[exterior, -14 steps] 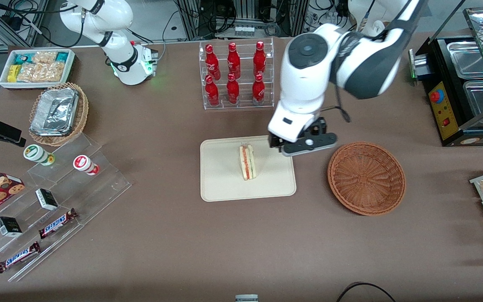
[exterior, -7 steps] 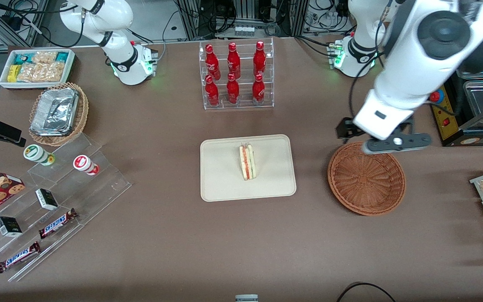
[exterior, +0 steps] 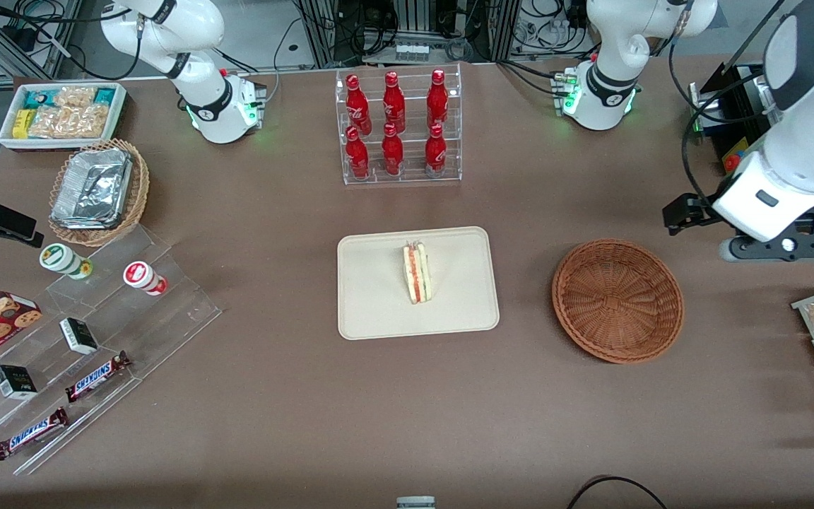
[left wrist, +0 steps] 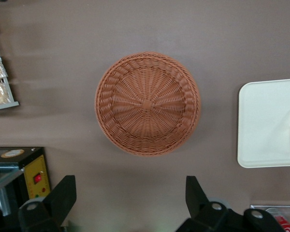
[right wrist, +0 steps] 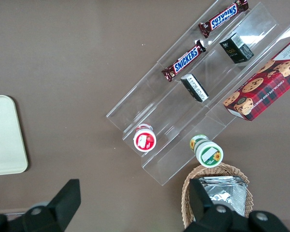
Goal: Place sandwich from basket to tray
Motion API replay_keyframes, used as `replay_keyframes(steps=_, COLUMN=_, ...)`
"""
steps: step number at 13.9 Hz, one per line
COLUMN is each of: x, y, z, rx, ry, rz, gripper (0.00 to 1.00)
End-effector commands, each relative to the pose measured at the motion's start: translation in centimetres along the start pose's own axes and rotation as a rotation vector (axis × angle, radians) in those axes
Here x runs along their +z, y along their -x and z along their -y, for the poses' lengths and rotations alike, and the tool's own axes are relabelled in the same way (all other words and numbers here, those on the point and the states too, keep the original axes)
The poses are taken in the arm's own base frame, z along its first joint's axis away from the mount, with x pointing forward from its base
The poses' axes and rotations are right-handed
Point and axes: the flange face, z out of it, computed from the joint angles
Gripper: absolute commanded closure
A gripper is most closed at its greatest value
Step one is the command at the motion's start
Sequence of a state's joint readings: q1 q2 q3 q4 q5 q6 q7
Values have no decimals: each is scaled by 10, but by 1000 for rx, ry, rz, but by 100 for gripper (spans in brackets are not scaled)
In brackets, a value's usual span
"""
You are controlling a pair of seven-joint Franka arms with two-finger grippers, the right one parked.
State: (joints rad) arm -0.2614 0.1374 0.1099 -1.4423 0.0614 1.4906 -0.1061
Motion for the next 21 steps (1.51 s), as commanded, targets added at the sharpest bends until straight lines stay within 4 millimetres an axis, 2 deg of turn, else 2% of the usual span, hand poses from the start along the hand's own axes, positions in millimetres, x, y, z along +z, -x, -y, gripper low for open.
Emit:
replay_keyframes(steps=1, x=-15, y=16, z=19, rx=55, ry=19, rz=-11, gripper=0)
replay_keyframes(steps=2, x=-20, y=23, z=47, rx=34, ry=30, rz=-18, gripper=0)
replay_keyframes(steps=3, x=-22, y=26, z=55, rx=37, ry=51, rz=-20, gripper=0)
replay_keyframes(steps=4, x=-23, y=28, z=73, rx=6, ry=73, rz=-23, gripper=0)
replay_keyframes(steps=6, x=-28, y=34, z=80, rx=0, ry=81, rz=-29, gripper=0)
replay_keyframes(steps=9, x=-30, y=35, z=58, rx=42, ry=68, rz=-31, gripper=0)
replay_keyframes(steps=12, x=-35, y=46, z=64, rx=31, ry=67, rz=-39, gripper=0)
replay_keyframes(steps=15, x=-40, y=49, z=58, rx=39, ry=67, rz=-43, gripper=0)
replay_keyframes(steps=18, x=-46, y=60, z=57, rx=42, ry=66, rz=-33, gripper=0)
replay_keyframes(steps=21, x=-46, y=56, z=52, rx=45, ry=74, rz=-34, gripper=0)
